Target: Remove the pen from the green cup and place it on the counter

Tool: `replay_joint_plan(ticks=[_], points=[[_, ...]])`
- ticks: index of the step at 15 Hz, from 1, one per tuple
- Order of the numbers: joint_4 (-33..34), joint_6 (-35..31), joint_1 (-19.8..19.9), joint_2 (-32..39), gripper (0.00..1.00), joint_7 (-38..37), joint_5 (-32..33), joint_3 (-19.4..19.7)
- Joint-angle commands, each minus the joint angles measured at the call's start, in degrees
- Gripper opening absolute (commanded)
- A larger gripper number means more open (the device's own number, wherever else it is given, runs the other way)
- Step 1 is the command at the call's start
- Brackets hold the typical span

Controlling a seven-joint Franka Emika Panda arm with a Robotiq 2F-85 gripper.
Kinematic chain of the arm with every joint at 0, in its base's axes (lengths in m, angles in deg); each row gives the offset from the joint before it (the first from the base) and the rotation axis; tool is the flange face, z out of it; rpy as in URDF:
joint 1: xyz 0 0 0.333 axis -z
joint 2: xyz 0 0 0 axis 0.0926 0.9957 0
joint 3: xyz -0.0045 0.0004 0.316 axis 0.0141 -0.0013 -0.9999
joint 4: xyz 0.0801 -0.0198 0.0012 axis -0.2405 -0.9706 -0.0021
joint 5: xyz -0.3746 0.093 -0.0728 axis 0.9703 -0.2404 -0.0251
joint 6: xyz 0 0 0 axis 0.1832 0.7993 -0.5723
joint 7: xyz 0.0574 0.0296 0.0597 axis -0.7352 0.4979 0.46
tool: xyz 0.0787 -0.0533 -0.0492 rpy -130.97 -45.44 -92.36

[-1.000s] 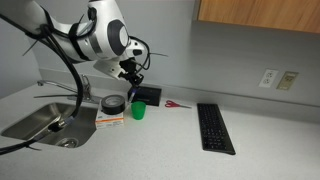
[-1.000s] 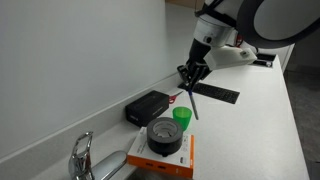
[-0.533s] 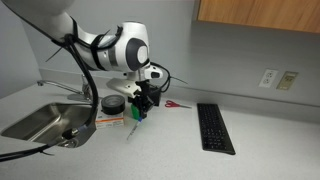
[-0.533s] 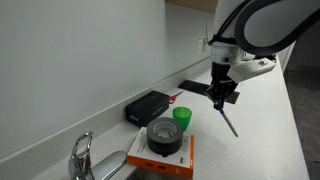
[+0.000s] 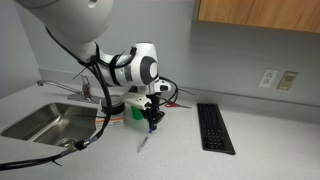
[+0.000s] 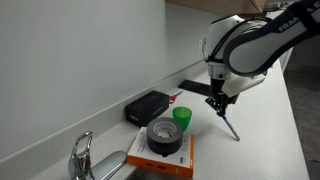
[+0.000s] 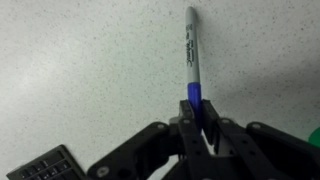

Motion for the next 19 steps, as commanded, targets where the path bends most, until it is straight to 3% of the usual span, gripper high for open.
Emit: replay_joint_plan(ticks=[1,2,10,19], points=[[3.68,0.04,-0.65,3.4,0.27,-1.37,1.64,0.51],[4.07,-0.23,-0.84,3.75,0.42,-1.61,2.05,0.66],[6.19,-1.24,-1.49,3.96,0.99,-0.95,1.99,0.5],[6.28,-1.07,-1.33,3.87,1.0,0.14,0.99,0.35]])
